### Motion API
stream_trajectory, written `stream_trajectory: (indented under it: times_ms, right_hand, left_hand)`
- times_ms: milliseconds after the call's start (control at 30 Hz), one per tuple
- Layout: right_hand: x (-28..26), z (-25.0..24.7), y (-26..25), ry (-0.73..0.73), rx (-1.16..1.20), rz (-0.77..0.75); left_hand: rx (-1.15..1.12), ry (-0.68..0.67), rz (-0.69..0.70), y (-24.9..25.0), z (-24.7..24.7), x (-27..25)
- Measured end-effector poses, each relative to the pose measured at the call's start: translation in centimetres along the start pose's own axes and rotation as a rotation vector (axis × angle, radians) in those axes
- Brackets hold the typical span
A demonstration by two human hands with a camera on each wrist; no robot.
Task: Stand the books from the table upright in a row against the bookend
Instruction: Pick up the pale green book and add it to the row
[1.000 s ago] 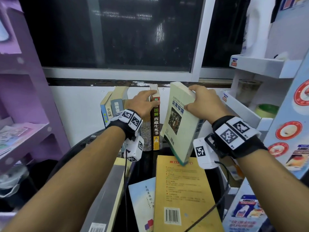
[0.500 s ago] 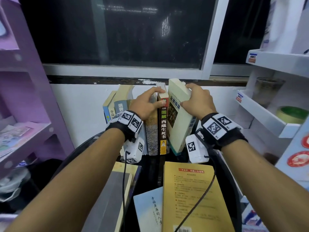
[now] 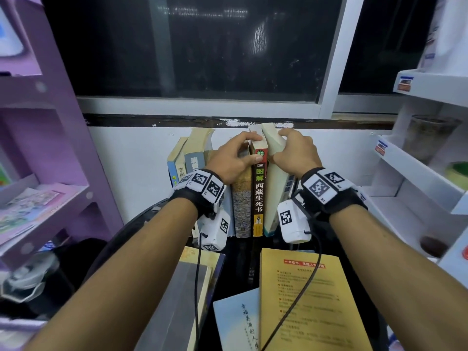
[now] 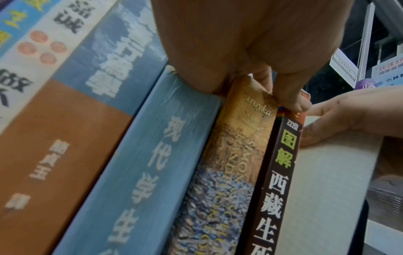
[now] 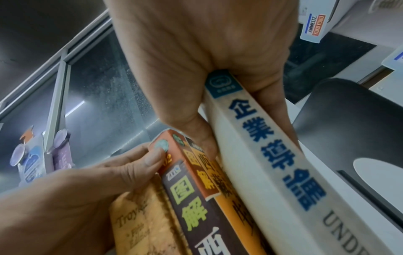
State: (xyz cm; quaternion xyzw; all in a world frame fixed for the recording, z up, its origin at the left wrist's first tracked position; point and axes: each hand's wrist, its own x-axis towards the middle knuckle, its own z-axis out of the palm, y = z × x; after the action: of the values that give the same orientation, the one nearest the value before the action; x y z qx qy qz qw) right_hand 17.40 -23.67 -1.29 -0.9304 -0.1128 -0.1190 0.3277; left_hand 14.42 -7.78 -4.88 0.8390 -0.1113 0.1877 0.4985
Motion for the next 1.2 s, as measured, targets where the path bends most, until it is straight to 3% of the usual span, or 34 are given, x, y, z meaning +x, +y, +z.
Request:
stream_trajectory:
  times_ms: [400,800,1200]
  right_hand:
    - [0.7,0.6,0.3,-0.079,0.002,-0.03]
    - [-0.6,-1.8,2.4,-0.493,0.112,-0.175]
    - [-1.8,-0.5,3.0,-0.348,0.133,-0.261]
  left_hand:
    - [0.004,-0.007,0.006,-0.1,0.0,0.0]
    - [-0.004,-0.014,-0.003,-0.2,-0.1,-0.1]
    - [0.02,0.002,0.025,-0.2,-0.1,0.0]
